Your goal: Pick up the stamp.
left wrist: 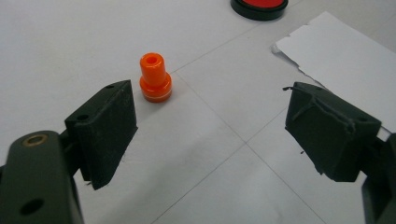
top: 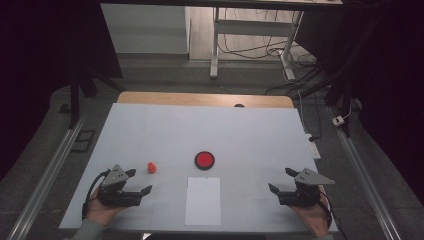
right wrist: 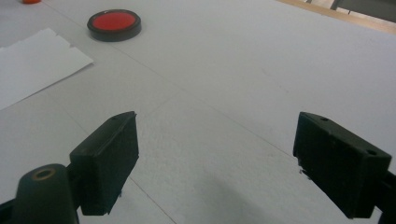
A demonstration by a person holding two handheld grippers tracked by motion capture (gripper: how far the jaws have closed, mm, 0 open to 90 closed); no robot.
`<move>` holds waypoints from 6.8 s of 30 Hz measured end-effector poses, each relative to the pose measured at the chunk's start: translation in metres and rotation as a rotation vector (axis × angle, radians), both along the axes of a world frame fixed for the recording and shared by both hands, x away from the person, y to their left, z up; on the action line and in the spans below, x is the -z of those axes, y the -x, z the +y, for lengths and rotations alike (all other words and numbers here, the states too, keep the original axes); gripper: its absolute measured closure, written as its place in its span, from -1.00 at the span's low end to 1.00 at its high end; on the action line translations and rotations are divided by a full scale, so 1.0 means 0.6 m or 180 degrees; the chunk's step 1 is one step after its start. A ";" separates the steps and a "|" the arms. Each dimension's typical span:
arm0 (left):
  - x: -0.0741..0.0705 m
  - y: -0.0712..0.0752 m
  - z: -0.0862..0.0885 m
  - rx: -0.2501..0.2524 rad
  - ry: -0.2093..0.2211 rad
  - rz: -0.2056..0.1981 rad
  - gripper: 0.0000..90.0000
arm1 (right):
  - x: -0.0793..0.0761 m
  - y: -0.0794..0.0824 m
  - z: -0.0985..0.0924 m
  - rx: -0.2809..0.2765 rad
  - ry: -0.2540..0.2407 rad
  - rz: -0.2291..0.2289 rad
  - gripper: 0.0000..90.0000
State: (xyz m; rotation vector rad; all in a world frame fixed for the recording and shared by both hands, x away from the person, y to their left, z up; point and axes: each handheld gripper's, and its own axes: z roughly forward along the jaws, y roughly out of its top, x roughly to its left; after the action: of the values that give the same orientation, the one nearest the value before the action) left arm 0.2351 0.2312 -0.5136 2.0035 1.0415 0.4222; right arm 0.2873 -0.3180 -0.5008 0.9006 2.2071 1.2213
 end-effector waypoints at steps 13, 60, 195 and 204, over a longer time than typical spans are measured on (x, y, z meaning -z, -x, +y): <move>0.000 0.000 0.009 -0.0017 0.0019 -0.0002 -0.63 | 0.005 -0.002 0.003 -0.0026 -0.0003 0.0069 -0.58; -0.073 -0.088 -0.044 0.0063 -0.0347 0.0133 -0.58 | 0.009 -0.006 0.023 -0.0124 -0.0002 0.0103 -0.45; -0.087 -0.112 -0.064 0.0623 0.0578 -0.0033 0.60 | 0.023 -0.010 0.040 -0.0089 0.0138 0.0104 -0.40; -0.092 -0.113 -0.082 0.0714 0.0564 -0.0050 0.60 | 0.024 -0.010 0.040 -0.0105 0.0146 0.0115 -0.39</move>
State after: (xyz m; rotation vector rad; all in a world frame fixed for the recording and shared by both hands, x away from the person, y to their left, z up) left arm 0.3028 0.1817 -0.4583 1.9273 0.8037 0.2173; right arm 0.2936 -0.2937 -0.5149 0.8780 2.2773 1.1731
